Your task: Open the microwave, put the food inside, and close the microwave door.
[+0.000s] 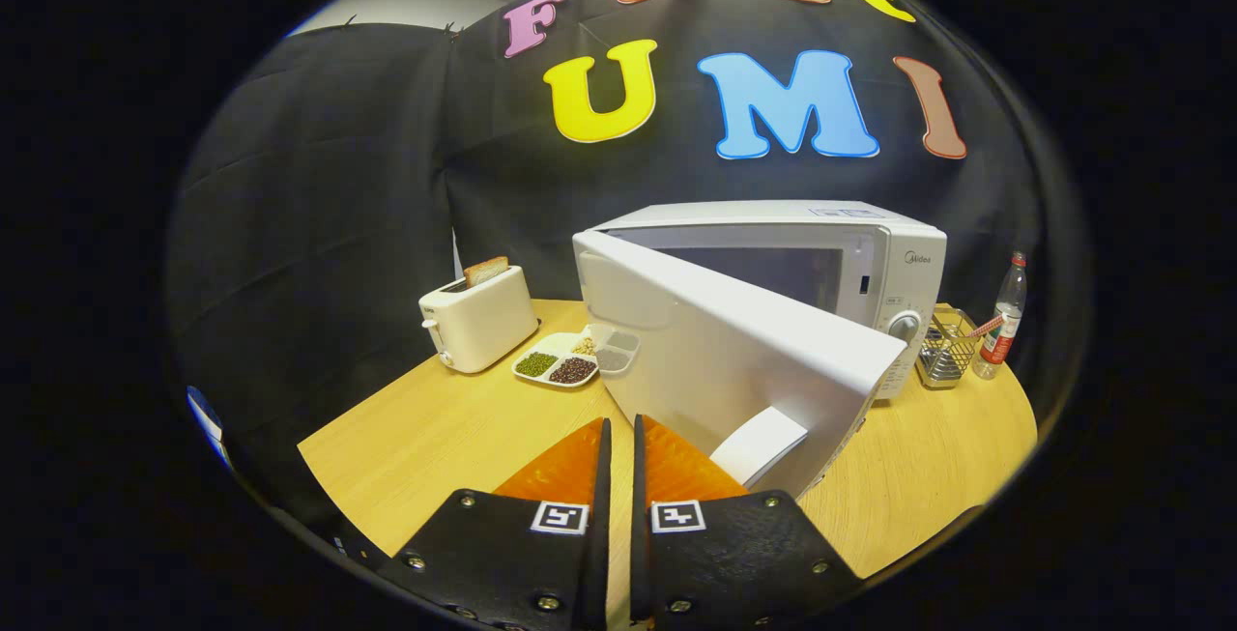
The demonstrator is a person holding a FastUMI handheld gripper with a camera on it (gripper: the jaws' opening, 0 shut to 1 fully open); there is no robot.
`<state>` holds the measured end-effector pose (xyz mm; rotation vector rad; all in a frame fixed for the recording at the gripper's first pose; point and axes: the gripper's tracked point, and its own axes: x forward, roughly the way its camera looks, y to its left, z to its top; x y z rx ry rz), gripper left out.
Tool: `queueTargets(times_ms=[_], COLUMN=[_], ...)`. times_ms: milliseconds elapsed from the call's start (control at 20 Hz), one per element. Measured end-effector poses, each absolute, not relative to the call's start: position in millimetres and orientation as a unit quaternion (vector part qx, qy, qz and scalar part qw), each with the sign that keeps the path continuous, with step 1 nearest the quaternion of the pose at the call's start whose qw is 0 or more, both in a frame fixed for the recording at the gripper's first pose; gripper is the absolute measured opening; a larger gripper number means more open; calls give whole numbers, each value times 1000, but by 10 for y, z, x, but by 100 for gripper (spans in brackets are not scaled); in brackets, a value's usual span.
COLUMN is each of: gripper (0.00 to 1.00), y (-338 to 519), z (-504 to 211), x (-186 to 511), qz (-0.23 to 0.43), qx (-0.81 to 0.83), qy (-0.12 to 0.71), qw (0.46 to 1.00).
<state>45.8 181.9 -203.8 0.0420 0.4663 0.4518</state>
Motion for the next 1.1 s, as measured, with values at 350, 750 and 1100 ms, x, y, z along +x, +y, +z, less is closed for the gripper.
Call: queueTargets(times_ms=[350, 750, 1100], gripper=[10, 10, 10], y=[1590, 1360, 1175], z=[-2022, -2038, -2076], x=[683, 913, 1224], qz=[205, 181, 152], qx=[30, 38, 49], qy=[227, 225, 224], qw=[952, 957, 961])
